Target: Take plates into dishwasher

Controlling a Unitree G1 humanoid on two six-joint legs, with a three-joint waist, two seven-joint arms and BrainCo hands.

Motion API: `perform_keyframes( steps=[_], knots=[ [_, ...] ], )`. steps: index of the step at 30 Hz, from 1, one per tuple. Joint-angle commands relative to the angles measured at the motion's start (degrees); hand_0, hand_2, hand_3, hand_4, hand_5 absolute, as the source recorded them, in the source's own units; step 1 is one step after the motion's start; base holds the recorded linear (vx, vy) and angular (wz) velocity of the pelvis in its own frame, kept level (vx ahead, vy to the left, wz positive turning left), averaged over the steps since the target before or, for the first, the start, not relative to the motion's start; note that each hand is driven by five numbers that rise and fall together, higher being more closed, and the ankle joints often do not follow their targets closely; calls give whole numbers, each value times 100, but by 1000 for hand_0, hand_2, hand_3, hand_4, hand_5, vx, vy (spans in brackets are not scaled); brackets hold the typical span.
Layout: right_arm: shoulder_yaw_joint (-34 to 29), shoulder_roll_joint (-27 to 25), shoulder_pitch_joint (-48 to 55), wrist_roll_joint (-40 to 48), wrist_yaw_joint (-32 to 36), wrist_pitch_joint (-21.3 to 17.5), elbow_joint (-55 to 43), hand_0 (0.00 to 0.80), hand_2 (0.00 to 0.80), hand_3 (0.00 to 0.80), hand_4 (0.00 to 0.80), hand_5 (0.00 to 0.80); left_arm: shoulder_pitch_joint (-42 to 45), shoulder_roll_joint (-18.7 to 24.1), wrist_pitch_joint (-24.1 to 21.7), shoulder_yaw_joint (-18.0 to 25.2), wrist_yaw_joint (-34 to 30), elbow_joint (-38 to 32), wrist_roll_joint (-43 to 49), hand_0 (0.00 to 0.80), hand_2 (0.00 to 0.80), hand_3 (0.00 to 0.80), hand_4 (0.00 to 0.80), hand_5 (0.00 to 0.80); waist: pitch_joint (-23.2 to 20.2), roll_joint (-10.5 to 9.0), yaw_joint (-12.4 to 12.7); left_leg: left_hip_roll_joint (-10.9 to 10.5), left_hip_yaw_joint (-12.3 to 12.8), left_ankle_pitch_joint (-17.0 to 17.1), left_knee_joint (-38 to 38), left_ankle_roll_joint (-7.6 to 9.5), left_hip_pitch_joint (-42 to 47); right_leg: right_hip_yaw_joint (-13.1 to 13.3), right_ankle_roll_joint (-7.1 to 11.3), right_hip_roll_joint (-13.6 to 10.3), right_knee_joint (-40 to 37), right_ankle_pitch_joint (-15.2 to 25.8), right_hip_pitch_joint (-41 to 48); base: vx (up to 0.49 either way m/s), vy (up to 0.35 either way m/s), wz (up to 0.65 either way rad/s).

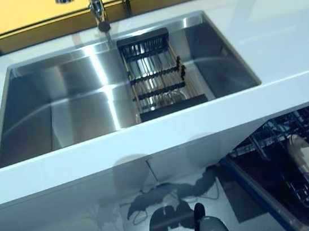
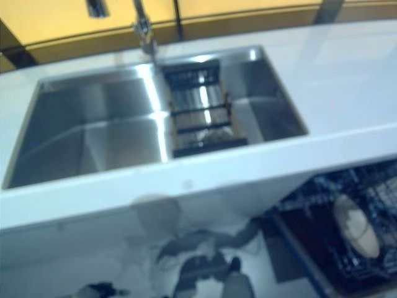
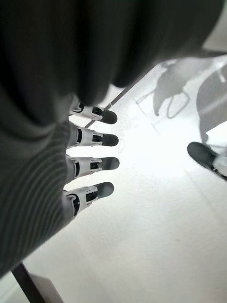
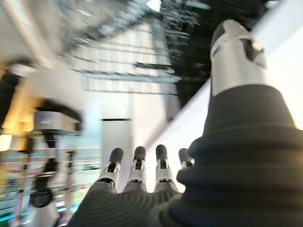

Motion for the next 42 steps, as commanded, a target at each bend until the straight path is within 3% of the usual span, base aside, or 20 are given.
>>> perform_keyframes(
  steps=[1,4,6,10,14,15,16,18,19,20,23,27,28,31,34,37,42],
  knots=[
    [122,-202,-520,130,-435,-44,396,0,0,0,0,0,-218,256,210,-55,35,205,-228,0,0,0,0,0,-3,-186,1,116,100,-1361,353,250,736,301,340,809,-438,427,-652,-279,121,28],
    [426,-166,-826,128,-408,-211,915,0,0,0,0,0,-46,310,283,3,232,322,-463,0,0,0,0,0,-17,-223,145,-132,73,-1642,339,400,746,166,544,725,-698,777,-715,-324,171,23],
    [528,-237,-935,68,-380,-263,1137,0,0,0,0,0,102,357,399,164,311,442,-600,0,0,0,0,0,-133,-245,221,-255,28,-1708,451,436,745,117,524,752,-853,783,-602,-279,142,-8],
    [511,-204,-894,53,-294,-392,1615,0,0,0,0,0,268,460,602,471,416,644,-737,0,0,0,0,0,-358,-308,320,-213,88,-1564,1247,388,654,86,400,839,-1046,662,-282,-263,70,-13],
    [506,-179,-817,86,-324,-505,1896,0,0,0,0,0,262,538,516,587,361,832,-693,0,0,0,0,0,-464,-313,299,-284,-112,-1582,1884,335,610,364,376,991,-1406,757,-191,-204,85,-19],
    [453,-146,-735,46,-371,-609,2050,0,0,0,0,0,206,567,407,581,331,842,-647,0,0,0,0,0,-487,-311,233,-333,-119,-1711,1978,407,620,553,421,1037,-1484,821,-201,-331,168,-29],
    [397,-85,-630,64,-409,-640,2111,0,0,0,0,0,115,602,313,548,374,806,-603,0,0,0,0,0,-475,-467,163,-521,-55,-1846,1961,535,579,641,468,888,-1484,967,-283,-324,162,-17],
    [241,99,-270,76,-538,-685,2106,0,0,0,0,0,-154,735,226,507,449,682,-524,0,0,0,0,0,-391,-589,79,-670,16,-2302,2051,770,524,797,664,788,-1512,1148,-315,-216,108,7],
    [109,237,0,87,-620,-725,2055,0,0,0,0,0,-334,821,219,468,420,586,-453,0,0,0,0,0,-320,-645,36,-700,72,-2395,2085,831,503,746,734,741,-1543,1218,-318,-128,138,31],
    [2,339,215,99,-639,-722,1983,0,0,0,0,0,-444,864,231,414,400,514,-454,0,0,0,0,0,-268,-545,38,-612,82,-2518,2065,835,548,646,829,829,-1588,1195,-273,-170,147,38],
    [-261,667,830,160,-659,-482,1553,0,0,0,0,0,-580,932,187,281,382,346,-425,0,0,0,0,0,-126,-571,24,-608,364,-2362,1810,795,586,145,900,773,-1533,1339,-203,-260,147,6],
    [-431,1071,1206,240,-565,-132,1067,0,0,0,0,0,-398,1078,370,339,118,309,-188,0,0,0,0,0,-165,-362,33,-627,699,-1855,890,868,638,-13,750,574,210,1031,-207,-354,184,-59],
    [-411,1247,1178,221,-581,-138,1089,0,0,0,0,0,-307,1096,449,368,102,339,-171,0,0,0,0,0,-191,-231,80,-576,801,-1609,576,883,593,-58,671,437,685,865,-131,-348,118,-56],
    [-355,1533,1119,183,-540,-220,1243,0,0,0,0,0,-106,1066,644,473,116,411,-214,0,0,0,0,0,-278,-78,234,-461,876,-1259,219,874,520,-15,566,196,984,540,169,-311,-2,-54],
    [-252,1849,1042,268,-610,-521,1672,0,0,0,0,0,141,1032,805,670,118,671,-173,0,0,0,0,0,-431,-17,443,-305,857,-1088,205,881,306,254,538,1,809,367,790,-236,-140,-62],
    [-183,2205,1023,358,-710,-787,2113,0,0,0,0,0,351,980,852,856,186,977,-214,0,0,0,0,0,-612,-130,612,-254,720,-1056,341,847,56,478,682,-272,417,544,1294,-158,-230,-60],
    [-18,2618,937,580,-714,-881,2399,0,0,0,0,0,319,953,777,1028,325,949,-227,0,0,0,0,0,-624,-279,702,-166,468,-1151,318,780,43,679,938,-584,-64,1077,1039,-158,-284,-17]
  ],
)
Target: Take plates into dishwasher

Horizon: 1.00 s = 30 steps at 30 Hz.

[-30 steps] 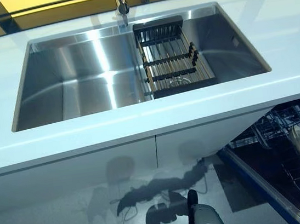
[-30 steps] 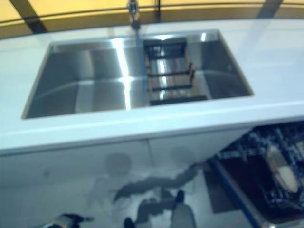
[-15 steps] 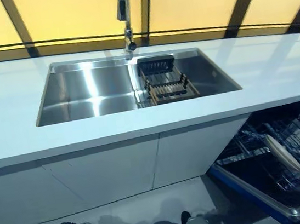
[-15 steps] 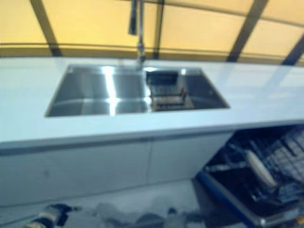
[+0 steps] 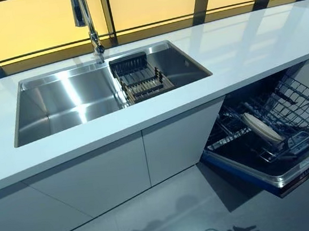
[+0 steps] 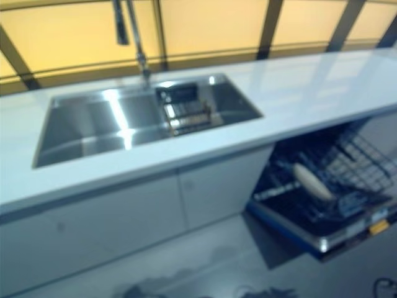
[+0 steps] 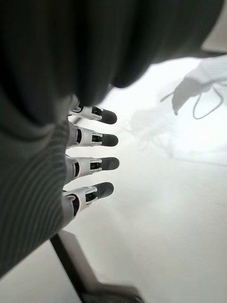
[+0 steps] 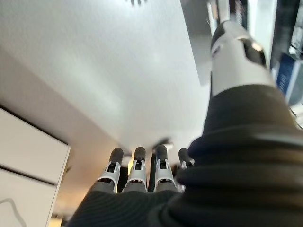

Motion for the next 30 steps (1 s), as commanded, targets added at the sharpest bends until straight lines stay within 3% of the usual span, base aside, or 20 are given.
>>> perform_keyframes(
  steps=[1,4,7,15,17,21,22,23,25,26,27,28,30],
  knots=[
    [206,-90,-300,101,-206,-152,275,0,0,0,0,0,-118,267,45,320,208,45,88,0,0,0,0,0,20,-236,21,-216,-202,-627,187,217,227,481,162,-746,64,790,-498,-120,-201,23],
    [415,58,-392,322,-193,-68,180,0,0,0,0,0,-348,289,-79,223,342,-131,-44,0,0,0,0,0,78,-293,97,-90,-337,-604,458,243,-111,528,76,-498,93,411,-483,-244,-367,13],
    [565,201,-520,735,-439,-110,210,0,0,0,0,0,-685,346,-139,128,247,-301,-85,0,0,0,0,0,134,-339,178,32,-303,-525,571,217,-337,363,24,-287,-88,75,-379,-259,-324,5],
    [710,334,-762,1178,-580,123,58,0,0,0,0,0,-800,416,-8,-117,-57,-504,320,0,0,0,0,0,295,-212,278,79,-503,63,141,-7,-565,186,-111,195,-258,-712,-205,-221,-203,5],
    [728,386,-754,1435,-753,162,45,0,0,0,0,0,-708,399,-50,-145,-30,-424,282,0,0,0,0,0,336,-176,298,98,-610,252,-17,-101,-642,187,-219,329,-265,-864,-181,-198,-161,11],
    [573,568,-595,2111,-901,104,48,0,0,0,0,0,-243,199,-219,64,125,-246,93,0,0,0,0,0,471,-48,427,406,-702,1125,-473,-440,-987,23,-561,682,-366,-982,-50,-131,-187,14],
    [539,611,-580,1982,-890,82,90,0,0,0,0,0,-122,129,-297,143,142,-178,68,0,0,0,0,0,494,-20,439,493,-655,1356,-599,-539,-1042,-17,-592,756,-460,-965,21,-67,-206,16],
    [536,646,-567,1902,-880,35,147,0,0,0,0,0,-2,37,-363,229,134,-141,63,0,0,0,0,0,537,-2,464,513,-778,1493,-621,-596,-1130,18,-617,807,-566,-910,98,-52,-116,11],
    [557,653,-586,1985,-890,5,208,0,0,0,0,0,69,-54,-451,300,93,-122,85,0,0,0,0,0,576,10,458,510,-822,1409,-490,-578,-1157,1,-649,795,-631,-850,106,-98,-76,9],
    [565,666,-616,2158,-940,4,263,0,0,0,0,0,85,-119,-515,334,58,-120,100,0,0,0,0,0,582,1,432,440,-765,1176,-280,-509,-1072,-66,-679,738,-677,-797,65,-134,-64,5],
    [511,761,-631,2559,-1088,-68,420,0,0,0,0,0,70,-252,-594,308,36,-100,138,0,0,0,0,0,541,-25,382,318,-722,658,214,-469,-895,-139,-704,635,-679,-838,60,-141,-45,6],
    [426,807,-605,2596,-1154,-161,494,0,0,0,0,0,41,-295,-600,298,-1,-110,279,0,0,0,0,0,530,-53,329,332,-534,396,585,-423,-823,-234,-742,569,-657,-827,51,-132,-33,15],
    [302,836,-559,2727,-1208,-325,573,0,0,0,0,0,-38,-349,-593,191,-56,-112,448,0,0,0,0,0,489,-76,235,294,-434,-29,1072,-305,-628,-306,-805,489,-536,-852,-58,-128,11,34]
  ],
)
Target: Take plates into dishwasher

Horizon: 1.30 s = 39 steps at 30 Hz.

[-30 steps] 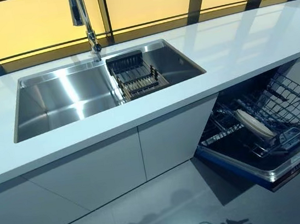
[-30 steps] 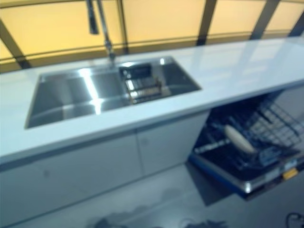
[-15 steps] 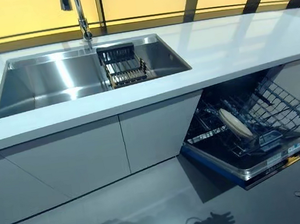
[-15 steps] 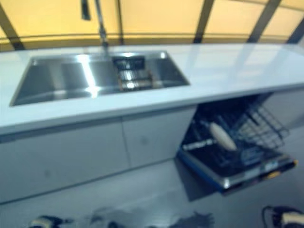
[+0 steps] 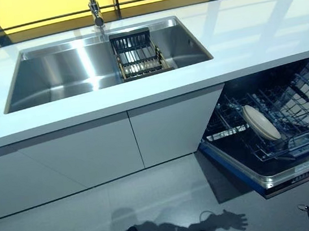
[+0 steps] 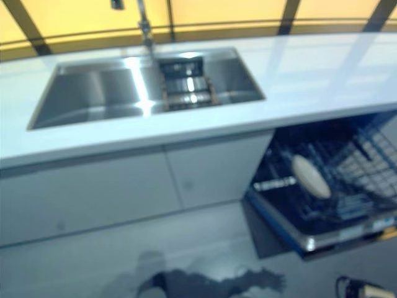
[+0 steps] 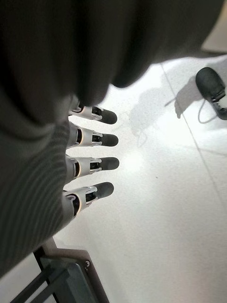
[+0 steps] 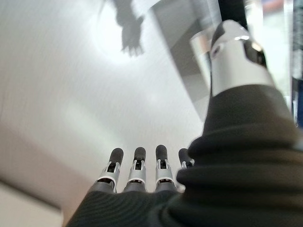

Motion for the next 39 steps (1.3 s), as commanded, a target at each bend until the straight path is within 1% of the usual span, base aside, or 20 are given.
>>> perform_keyframes(
  steps=[1,2,4,5,6,8,9,10,13,16,17,18,20,23,24,26,28,32,35,39],
  knots=[
    [-76,-65,-123,514,-352,-345,149,0,0,0,0,0,-189,71,-115,-48,-77,69,473,0,0,0,0,0,44,-219,-118,-61,110,-1523,1493,-34,38,-109,-323,5,438,-246,-106,-97,59,35],
    [-111,-52,-130,595,-346,-331,87,0,0,0,0,0,-176,72,-115,-59,-109,26,478,0,0,0,0,0,21,-170,-159,-95,108,-1582,1237,-5,187,-105,-302,12,520,-264,-180,-102,93,30],
    [-125,10,-163,870,-310,-189,-126,0,0,0,0,0,-211,73,-178,-176,-104,-80,402,0,0,0,0,0,2,-16,-239,-217,25,-1426,431,-12,542,-61,-201,38,661,-266,-376,-87,85,-5],
    [-112,32,-171,953,-311,-151,-157,0,0,0,0,0,-227,68,-216,-201,-84,-78,391,0,0,0,0,0,3,4,-244,-253,-1,-1378,312,-8,567,-59,-178,31,692,-266,-408,-215,3,15],
    [-150,127,-190,1347,-354,-35,-280,0,0,0,0,0,-303,106,-254,-292,-87,-233,336,0,0,0,0,0,79,77,-266,-281,-8,-1209,217,-20,452,-94,-174,11,620,-81,-554,-234,-6,58],
    [-211,132,-254,1656,-453,-28,-257,0,0,0,0,0,-319,98,-282,-339,-71,-291,231,0,0,0,0,0,160,144,-281,-346,-9,-1208,208,-11,385,-95,-133,-29,623,-10,-699,-214,16,57],
    [-275,98,-326,1872,-536,-23,-213,0,0,0,0,0,-319,94,-263,-358,-43,-336,147,0,0,0,0,0,211,214,-287,-376,-60,-1319,218,-48,388,-50,-63,-52,675,-103,-762,-166,42,27],
    [-339,83,-382,2183,-607,-41,-183,0,0,0,0,0,-317,93,-238,-376,-31,-374,92,0,0,0,0,0,271,258,-284,-395,-55,-1342,266,-43,328,-56,-52,-91,727,-111,-846,-134,42,20],
    [-596,55,-496,2948,-622,-260,-20,0,0,0,0,0,-245,34,-384,-382,1,-351,-40,0,0,0,0,0,465,414,-252,-432,-33,-1437,610,-26,65,-112,-85,-221,987,-201,-1040,-177,41,9],
    [-769,53,-625,3639,-823,-375,-178,0,0,0,0,0,-153,-45,-398,-309,53,-367,-249,0,0,0,0,0,579,562,-217,-549,-16,-1558,846,48,-82,-134,-149,-320,1218,-345,-1165,-103,86,6],
    [-893,40,-750,4161,-806,-571,-276,0,0,0,0,0,-90,-77,-422,-280,38,-376,-269,0,0,0,0,0,643,650,-189,-587,6,-1583,971,71,-172,-133,-180,-382,1378,-389,-1274,-121,93,3],
    [-897,36,-797,4418,-794,-655,-332,0,0,0,0,0,-79,-95,-416,-280,40,-383,-285,0,0,0,0,0,655,678,-175,-595,9,-1610,1052,78,-235,-123,-188,-412,1478,-425,-1344,-122,95,-2],
    [-974,77,-988,5267,-562,-1004,-594,0,0,0,0,0,35,-155,-447,-282,90,-389,-409,0,0,0,0,0,723,780,-127,-609,19,-1665,1275,100,-375,-110,-233,-493,1737,-526,-1465,-67,80,1],
    [-889,188,-1356,6358,-224,-1612,-1214,0,0,0,0,0,180,-232,-471,-296,138,-422,-537,0,0,0,0,0,767,909,-72,-631,55,-1734,1482,140,-492,-78,-273,-606,2028,-645,-1618,-48,94,6],
    [-859,205,-1509,6651,-52,-1822,-1407,0,0,0,0,0,220,-262,-481,-319,152,-453,-592,0,0,0,0,0,776,952,-58,-612,82,-1748,1556,140,-534,-82,-291,-642,2137,-692,-1675,-66,94,1],
    [-852,157,-1753,6803,149,-1980,-1528,0,0,0,0,0,239,-291,-466,-365,148,-502,-627,0,0,0,0,0,767,1002,-37,-594,109,-1775,1657,133,-587,-91,-314,-689,2242,-746,-1726,-50,74,3],
    [-799,102,-2268,7355,759,-2256,-1660,0,0,0,0,0,238,-354,-448,-448,101,-513,-616,0,0,0,0,0,739,1094,27,-615,114,-1832,1786,148,-606,-96,-343,-773,2418,-821,-1763,-19,96,5],
    [-668,42,-2909,7540,1237,-2480,-1923,0,0,0,0,0,274,-409,-421,-559,33,-497,-551,0,0,0,0,0,695,1170,115,-672,102,-1878,1826,182,-502,-125,-341,-853,2492,-867,-1653,28,82,2],
    [-531,-72,-3360,7531,1514,-2762,-2087,0,0,0,0,0,296,-424,-410,-596,-40,-463,-507,0,0,0,0,0,637,1195,179,-710,91,-1892,1793,195,-401,-157,-324,-879,2462,-870,-1540,32,53,-5],
    [-398,-338,-3654,6795,1248,-2802,-2074,0,0,0,0,0,353,-383,-376,-584,-92,-407,-380,0,0,0,0,0,529,1112,258,-753,40,-1927,1748,201,-258,-218,-280,-854,2293,-815,-1296,47,4,-4]
  ],
)
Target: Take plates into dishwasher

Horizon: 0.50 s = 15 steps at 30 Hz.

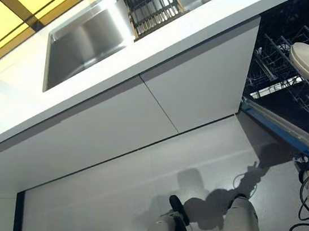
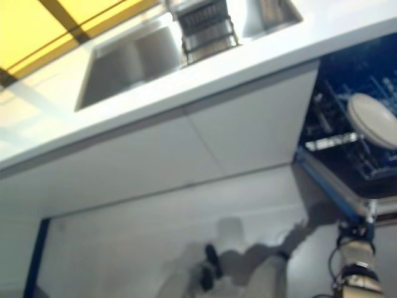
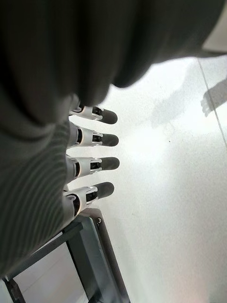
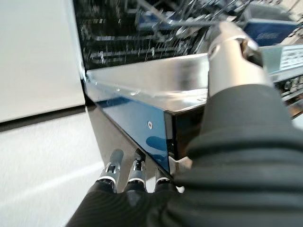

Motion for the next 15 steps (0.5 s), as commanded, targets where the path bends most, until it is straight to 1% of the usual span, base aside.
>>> perform_keyframes(
  steps=[1,3,5,8,11,15],
  knots=[
    [292,-772,-2541,-821,986,-215,-1228,0,0,0,0,0,33,194,121,-130,-30,73,143,0,0,0,0,0,-281,-259,438,-38,-129,-1351,1348,131,97,-359,-325,259,-524,79,438,36,-27,-9],
    [312,-899,-2512,-1024,987,-162,-1179,0,0,0,0,0,61,225,129,-134,-61,68,247,0,0,0,0,0,-307,-320,454,-36,-145,-1361,1323,131,165,-382,-308,286,-634,121,557,36,-27,-11],
    [305,-1031,-2455,-1070,1100,3,-1129,0,0,0,0,0,107,231,134,-176,-22,72,317,0,0,0,0,0,-354,-394,463,-10,-148,-1379,1289,129,267,-411,-286,326,-776,171,720,66,-35,-5],
    [325,-1232,-2469,-1340,1219,180,-1199,0,0,0,0,0,141,285,183,-202,27,19,443,0,0,0,0,0,-432,-508,463,79,-104,-1413,1290,107,393,-454,-273,356,-910,202,924,63,-21,-4],
    [439,-1385,-2584,-1503,1340,263,-1322,0,0,0,0,0,129,371,262,-217,49,-81,512,0,0,0,0,0,-527,-623,483,136,-89,-1402,1229,70,506,-491,-256,408,-1084,261,1100,47,-23,-1],
    [652,-1641,-2880,-1578,1364,225,-1500,0,0,0,0,0,143,514,337,-222,28,-215,597,0,0,0,0,0,-718,-817,565,175,-96,-1379,1087,39,662,-575,-208,484,-1345,363,1326,44,-27,2]
  ],
)
